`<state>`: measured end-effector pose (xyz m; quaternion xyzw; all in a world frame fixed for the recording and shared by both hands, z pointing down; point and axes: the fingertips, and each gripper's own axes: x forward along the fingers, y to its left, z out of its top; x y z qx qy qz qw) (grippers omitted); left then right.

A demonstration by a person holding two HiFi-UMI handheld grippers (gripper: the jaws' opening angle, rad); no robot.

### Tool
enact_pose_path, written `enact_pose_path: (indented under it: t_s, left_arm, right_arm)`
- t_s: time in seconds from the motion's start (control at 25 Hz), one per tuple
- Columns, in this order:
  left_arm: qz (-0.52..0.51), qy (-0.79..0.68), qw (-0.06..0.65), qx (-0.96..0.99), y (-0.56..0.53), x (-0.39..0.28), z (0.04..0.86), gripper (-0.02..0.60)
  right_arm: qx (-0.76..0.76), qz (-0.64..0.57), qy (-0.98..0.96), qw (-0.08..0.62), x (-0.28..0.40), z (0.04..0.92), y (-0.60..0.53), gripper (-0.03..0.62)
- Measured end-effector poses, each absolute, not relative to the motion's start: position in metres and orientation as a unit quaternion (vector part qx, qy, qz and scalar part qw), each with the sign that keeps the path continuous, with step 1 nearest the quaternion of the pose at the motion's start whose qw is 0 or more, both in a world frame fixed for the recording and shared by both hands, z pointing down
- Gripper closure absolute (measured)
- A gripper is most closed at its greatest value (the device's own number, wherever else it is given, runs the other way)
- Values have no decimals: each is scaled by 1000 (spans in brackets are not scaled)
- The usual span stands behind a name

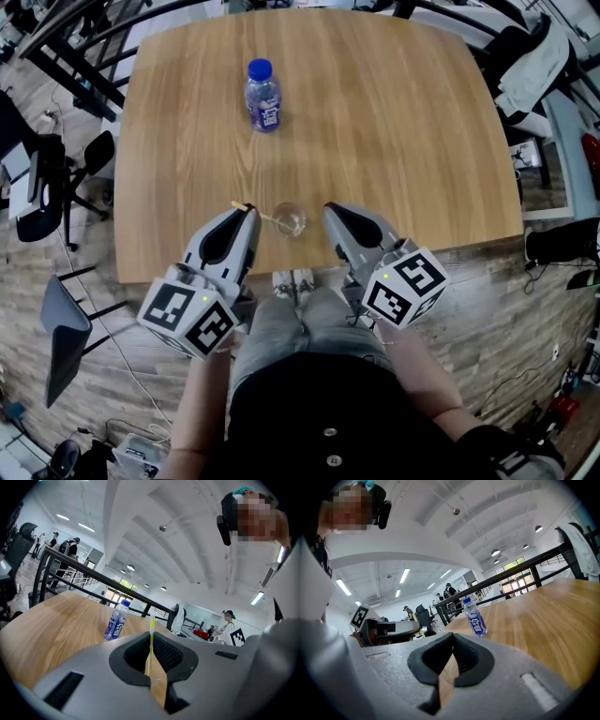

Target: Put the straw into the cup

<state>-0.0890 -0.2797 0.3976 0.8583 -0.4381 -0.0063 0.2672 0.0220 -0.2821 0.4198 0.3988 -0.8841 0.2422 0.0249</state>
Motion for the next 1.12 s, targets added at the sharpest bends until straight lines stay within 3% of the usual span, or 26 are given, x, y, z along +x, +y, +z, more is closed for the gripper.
enact_pose_path:
  t_s: [1.12]
  left_arm:
    - [84, -401, 287, 866, -272, -66, 462, 536]
  right_arm:
    - [398, 256, -880, 34, 19, 433, -281, 595]
